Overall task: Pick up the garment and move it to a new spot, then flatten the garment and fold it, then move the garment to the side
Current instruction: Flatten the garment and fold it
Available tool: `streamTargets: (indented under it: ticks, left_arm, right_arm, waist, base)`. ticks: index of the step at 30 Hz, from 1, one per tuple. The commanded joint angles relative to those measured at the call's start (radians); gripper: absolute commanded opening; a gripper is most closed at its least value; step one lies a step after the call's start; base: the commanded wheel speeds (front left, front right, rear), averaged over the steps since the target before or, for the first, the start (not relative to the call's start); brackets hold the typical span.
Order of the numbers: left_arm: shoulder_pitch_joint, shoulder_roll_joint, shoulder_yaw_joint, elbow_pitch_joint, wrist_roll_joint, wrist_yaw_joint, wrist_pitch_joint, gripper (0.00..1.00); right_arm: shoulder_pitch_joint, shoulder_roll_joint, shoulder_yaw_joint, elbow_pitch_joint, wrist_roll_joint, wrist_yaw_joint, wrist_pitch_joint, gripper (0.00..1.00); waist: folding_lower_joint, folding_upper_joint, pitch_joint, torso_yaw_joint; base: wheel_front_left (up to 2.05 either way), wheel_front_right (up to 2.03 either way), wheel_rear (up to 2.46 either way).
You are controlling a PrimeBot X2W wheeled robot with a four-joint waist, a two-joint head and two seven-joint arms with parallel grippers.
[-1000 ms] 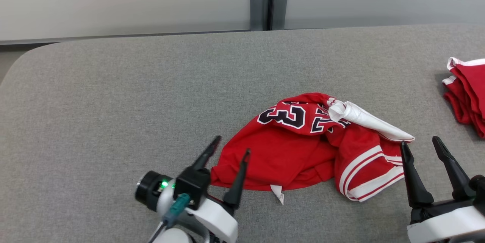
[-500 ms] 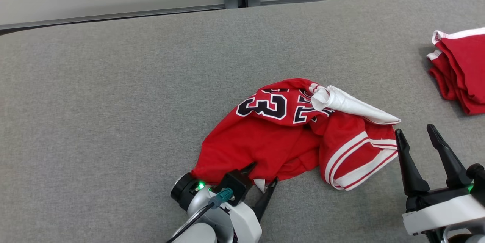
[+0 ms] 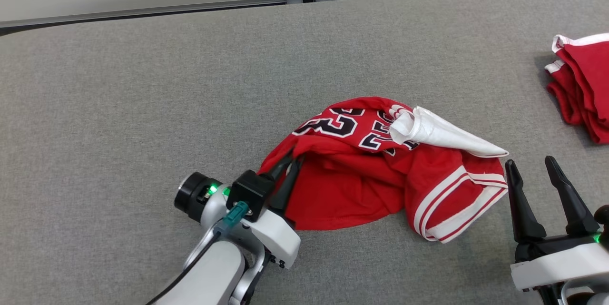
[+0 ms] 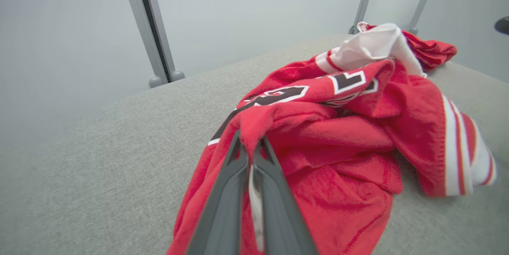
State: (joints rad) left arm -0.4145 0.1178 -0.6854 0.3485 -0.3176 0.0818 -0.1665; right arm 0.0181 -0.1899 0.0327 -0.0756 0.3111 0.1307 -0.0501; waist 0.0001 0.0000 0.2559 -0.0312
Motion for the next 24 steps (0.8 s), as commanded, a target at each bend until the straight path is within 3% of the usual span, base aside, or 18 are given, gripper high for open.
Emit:
streamTargets:
  ticks: [1,9,14,18,23,24]
  left_arm:
    - [0.012,0.031,0.020,-0.059,0.003,0.021,0.005,0.00]
    - [0.107,0.156,0.081,-0.318,0.001,0.101,0.087,0.00]
    - [0.192,0.229,0.138,-0.406,-0.018,0.159,0.136,0.00]
    - [0.245,0.255,0.167,-0.422,-0.047,0.177,0.154,0.00]
    - [0.284,0.235,0.159,-0.372,-0.108,0.147,0.148,0.00]
    - [0.288,0.227,0.158,-0.355,-0.119,0.141,0.144,0.33]
  right_arm:
    - [-0.002,0.000,-0.007,0.006,0.007,0.000,0.000,1.00]
    - [0.001,0.007,-0.017,0.030,0.016,0.000,0.009,1.00]
    - [0.005,0.009,-0.029,0.049,0.021,0.000,0.005,1.00]
    - [0.002,0.009,-0.035,0.058,0.024,0.000,0.004,1.00]
    - [-0.015,0.006,-0.032,0.065,0.021,0.000,0.004,1.00]
    - [-0.017,0.004,-0.031,0.066,0.021,0.000,0.002,1.00]
  waist:
    - [-0.0001,0.0000,-0.002,0.010]
    - [-0.0001,0.0000,-0.006,0.036]
    - [-0.0001,0.0000,-0.004,0.049]
    - [-0.0001,0.0000,0.001,0.056]
    - [-0.0001,0.0000,0.008,0.063]
    - [-0.0001,0.0000,0.008,0.063]
  base:
    - [0.00,0.00,0.00]
    - [0.00,0.00,0.00]
    - [0.00,0.00,0.00]
    - [0.00,0.00,0.00]
    - [0.00,0.00,0.00]
    - [0.00,0.00,0.00]
